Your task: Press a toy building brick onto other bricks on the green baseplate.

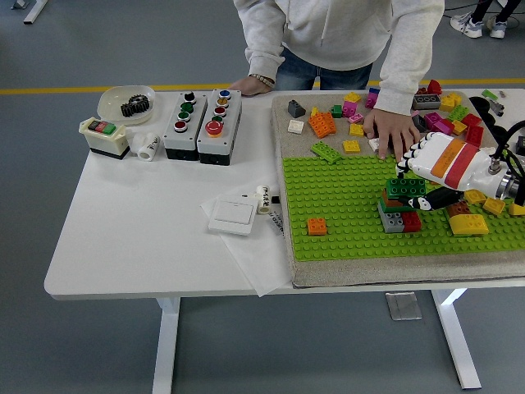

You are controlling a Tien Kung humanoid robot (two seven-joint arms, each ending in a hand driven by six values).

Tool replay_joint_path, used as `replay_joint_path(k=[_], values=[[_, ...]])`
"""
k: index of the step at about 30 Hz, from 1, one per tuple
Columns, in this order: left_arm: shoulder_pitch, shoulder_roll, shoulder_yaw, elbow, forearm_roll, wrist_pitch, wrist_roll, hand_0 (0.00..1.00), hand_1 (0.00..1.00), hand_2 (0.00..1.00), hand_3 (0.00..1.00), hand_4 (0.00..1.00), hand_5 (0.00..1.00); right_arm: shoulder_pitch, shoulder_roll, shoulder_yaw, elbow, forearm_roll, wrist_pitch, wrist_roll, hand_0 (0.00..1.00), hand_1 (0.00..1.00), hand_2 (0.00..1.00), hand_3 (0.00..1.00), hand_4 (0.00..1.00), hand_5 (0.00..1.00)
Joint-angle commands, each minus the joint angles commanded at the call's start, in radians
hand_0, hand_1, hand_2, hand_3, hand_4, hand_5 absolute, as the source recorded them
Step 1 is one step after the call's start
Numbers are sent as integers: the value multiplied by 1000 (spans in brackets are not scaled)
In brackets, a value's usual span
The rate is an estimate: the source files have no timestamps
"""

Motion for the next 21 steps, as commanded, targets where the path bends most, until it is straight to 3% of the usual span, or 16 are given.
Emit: replay_joint_path(k=[21], values=[[-7,1,0,0,2,0,0,720,754,753,608,675,605,8,-3,-5,-3,-17,0,0,378,516,549,520,750,602]])
